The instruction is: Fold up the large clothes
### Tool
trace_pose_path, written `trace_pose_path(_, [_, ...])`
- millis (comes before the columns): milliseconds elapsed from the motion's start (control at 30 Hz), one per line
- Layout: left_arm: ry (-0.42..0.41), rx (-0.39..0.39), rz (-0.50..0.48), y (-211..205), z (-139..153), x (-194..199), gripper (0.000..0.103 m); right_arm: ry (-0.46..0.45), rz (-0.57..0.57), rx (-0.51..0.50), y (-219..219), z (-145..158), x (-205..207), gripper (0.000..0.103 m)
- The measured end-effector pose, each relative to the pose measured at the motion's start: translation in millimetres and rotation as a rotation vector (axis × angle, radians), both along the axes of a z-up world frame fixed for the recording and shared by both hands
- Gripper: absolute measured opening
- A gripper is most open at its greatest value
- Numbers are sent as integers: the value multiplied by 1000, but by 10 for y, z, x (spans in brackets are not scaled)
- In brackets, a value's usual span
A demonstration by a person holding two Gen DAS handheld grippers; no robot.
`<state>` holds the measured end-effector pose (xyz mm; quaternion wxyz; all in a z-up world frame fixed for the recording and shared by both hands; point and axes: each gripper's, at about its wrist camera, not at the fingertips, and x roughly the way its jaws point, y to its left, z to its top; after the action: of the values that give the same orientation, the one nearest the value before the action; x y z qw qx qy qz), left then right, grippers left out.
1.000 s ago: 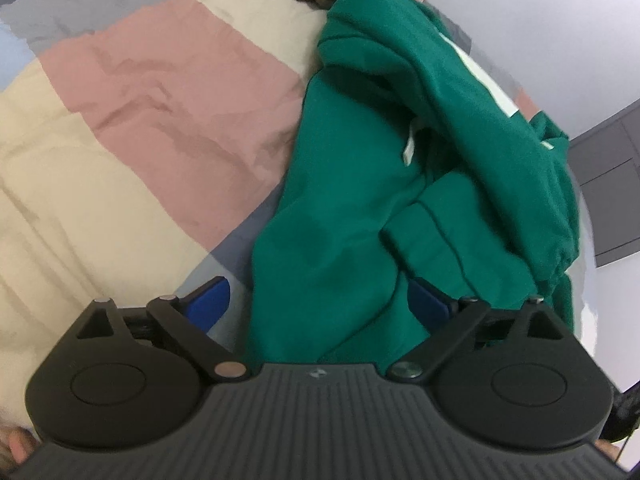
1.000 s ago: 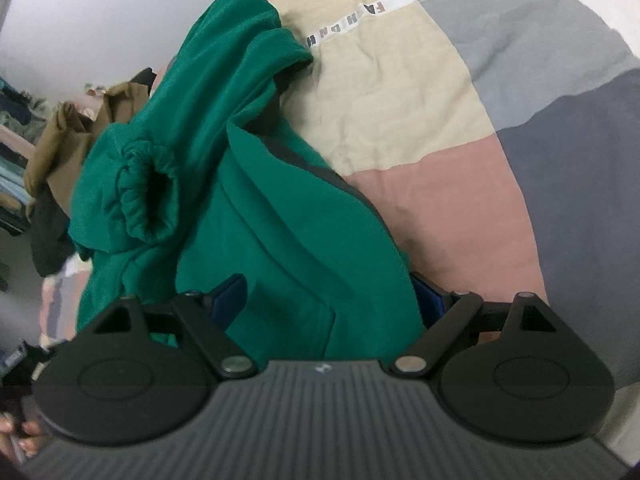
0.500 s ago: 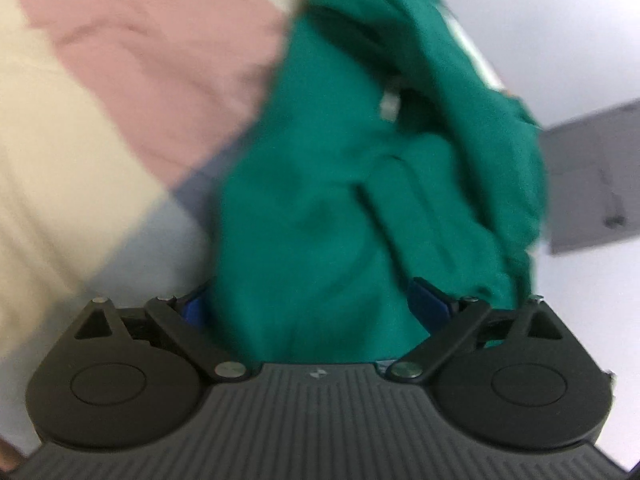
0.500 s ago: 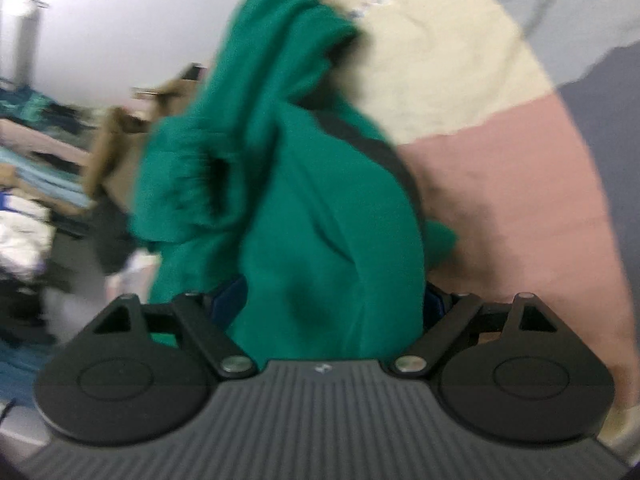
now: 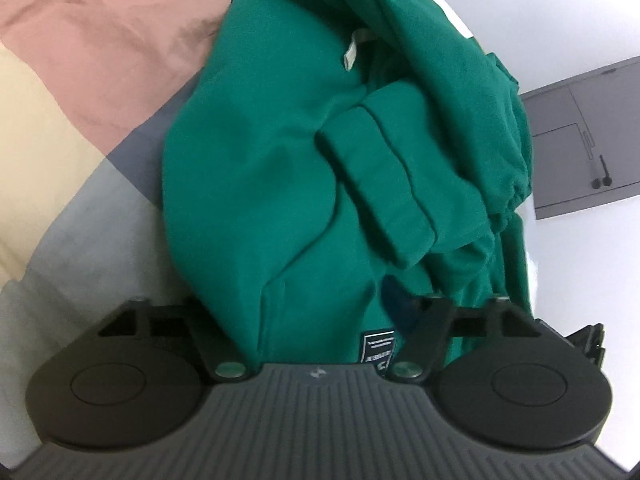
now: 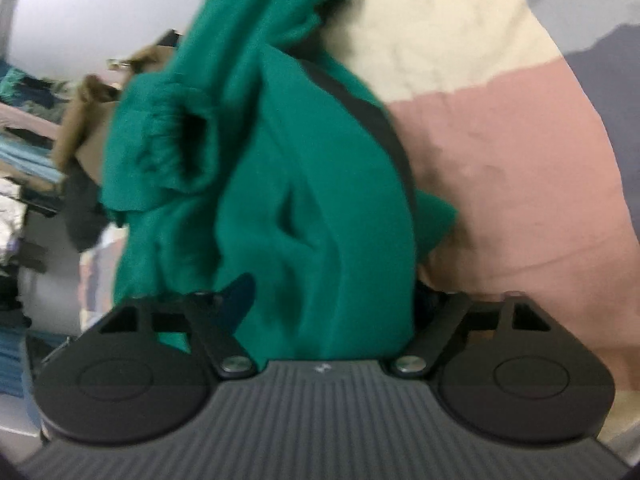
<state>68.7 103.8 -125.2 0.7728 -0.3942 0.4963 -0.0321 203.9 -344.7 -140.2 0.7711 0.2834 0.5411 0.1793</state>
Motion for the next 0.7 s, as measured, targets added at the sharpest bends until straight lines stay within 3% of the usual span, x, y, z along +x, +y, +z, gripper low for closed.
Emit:
trace_pose_path(67, [-6,-20,9,-10,-5,-4,34,-17,19,2,26,10,-7,56])
trace_pose_path(133, [-28,-48,16,15,20,-35,17,-47,40,-4,69,77,-50,32])
trace_pose_path(167, [-36,-56,25,31,45,-63,13,-68,50,-15,93,127,-72,25])
trace_pose_path(433, [-153,-177,89,258,480,-264,9,-236,35,170,-124,684,-273,16])
trace_pose_path(700, [-276,-260,104,402,925,-583,9,-402,49,250,-211,1371,-579,16])
